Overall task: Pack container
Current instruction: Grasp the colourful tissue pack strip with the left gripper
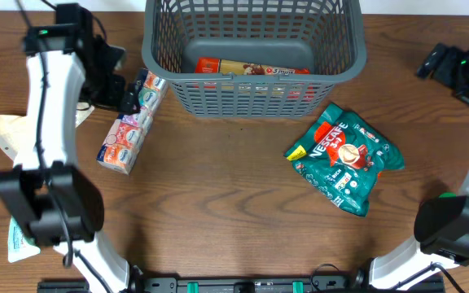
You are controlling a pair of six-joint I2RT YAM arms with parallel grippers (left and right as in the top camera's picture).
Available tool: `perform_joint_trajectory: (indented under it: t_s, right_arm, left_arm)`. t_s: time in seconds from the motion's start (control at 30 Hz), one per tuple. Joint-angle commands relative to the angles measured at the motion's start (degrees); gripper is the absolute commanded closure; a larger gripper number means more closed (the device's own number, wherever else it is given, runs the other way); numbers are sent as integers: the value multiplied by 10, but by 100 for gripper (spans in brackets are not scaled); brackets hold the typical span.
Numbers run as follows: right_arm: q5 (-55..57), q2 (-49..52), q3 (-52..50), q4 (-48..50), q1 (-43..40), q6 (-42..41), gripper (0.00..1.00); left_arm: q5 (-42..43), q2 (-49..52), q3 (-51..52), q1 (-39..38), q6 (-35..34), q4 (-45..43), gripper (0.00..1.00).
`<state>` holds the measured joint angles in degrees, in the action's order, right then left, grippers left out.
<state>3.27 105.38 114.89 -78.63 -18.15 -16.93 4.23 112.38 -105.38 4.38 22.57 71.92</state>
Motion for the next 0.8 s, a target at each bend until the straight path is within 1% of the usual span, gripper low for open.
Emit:
perform_joint_trajectory:
  t_s: [0.0, 0.23, 0.37, 0.77]
  right_arm:
    - [-3, -2, -37, 24, 6, 7, 1]
    - [-3, -2, -64, 59, 6, 24, 1]
    - [0, -2, -64, 63, 6, 37, 1]
    - [10, -3, -64, 67, 6, 51, 1]
  left_arm:
    - [10, 32, 0, -12, 12, -2, 1]
    - [9, 98, 0, -20, 24, -19, 1]
    - [9, 130, 0, -19, 34, -31, 1]
    - [10, 206, 3, -19, 33, -65, 1]
